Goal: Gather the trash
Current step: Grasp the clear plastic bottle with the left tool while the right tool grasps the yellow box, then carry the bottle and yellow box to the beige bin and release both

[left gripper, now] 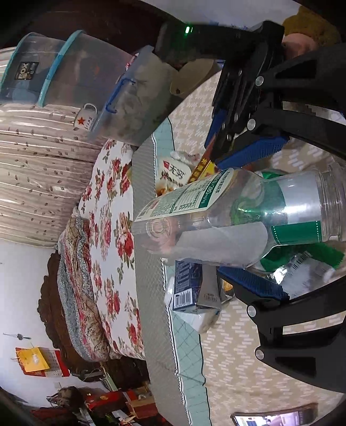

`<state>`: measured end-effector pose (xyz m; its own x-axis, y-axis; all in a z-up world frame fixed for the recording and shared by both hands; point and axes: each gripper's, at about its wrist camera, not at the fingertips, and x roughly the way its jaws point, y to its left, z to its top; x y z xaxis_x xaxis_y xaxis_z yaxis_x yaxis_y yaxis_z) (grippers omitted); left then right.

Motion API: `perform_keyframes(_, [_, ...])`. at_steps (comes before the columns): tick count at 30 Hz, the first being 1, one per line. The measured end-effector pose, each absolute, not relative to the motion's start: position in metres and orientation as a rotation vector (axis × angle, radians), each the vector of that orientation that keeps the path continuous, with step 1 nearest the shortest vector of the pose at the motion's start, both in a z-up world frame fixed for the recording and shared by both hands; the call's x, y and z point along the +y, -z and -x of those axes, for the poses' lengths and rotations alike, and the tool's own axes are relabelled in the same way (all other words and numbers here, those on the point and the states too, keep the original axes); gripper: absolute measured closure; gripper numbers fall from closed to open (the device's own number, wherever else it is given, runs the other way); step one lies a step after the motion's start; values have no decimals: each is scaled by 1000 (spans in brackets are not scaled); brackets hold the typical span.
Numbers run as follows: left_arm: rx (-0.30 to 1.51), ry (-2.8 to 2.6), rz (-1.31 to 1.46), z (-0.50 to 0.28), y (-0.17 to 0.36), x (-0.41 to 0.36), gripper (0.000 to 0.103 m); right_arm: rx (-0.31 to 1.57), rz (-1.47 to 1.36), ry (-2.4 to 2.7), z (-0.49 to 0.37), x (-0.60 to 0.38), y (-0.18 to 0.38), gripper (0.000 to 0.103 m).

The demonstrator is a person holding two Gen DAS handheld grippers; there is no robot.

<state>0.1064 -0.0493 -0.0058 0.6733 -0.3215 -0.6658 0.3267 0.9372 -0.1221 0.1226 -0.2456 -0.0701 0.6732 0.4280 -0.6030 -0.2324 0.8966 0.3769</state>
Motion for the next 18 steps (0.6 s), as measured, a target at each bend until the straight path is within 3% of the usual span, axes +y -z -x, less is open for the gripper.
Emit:
perform_keyframes(7, [706,419,3,-99,-4,-55,32,585,-449,-313,-72,-306,55,77])
perform_keyframes(18, [715,520,-19,-92,-7,-92,32,704,-446,-406,-32,-330,89,74])
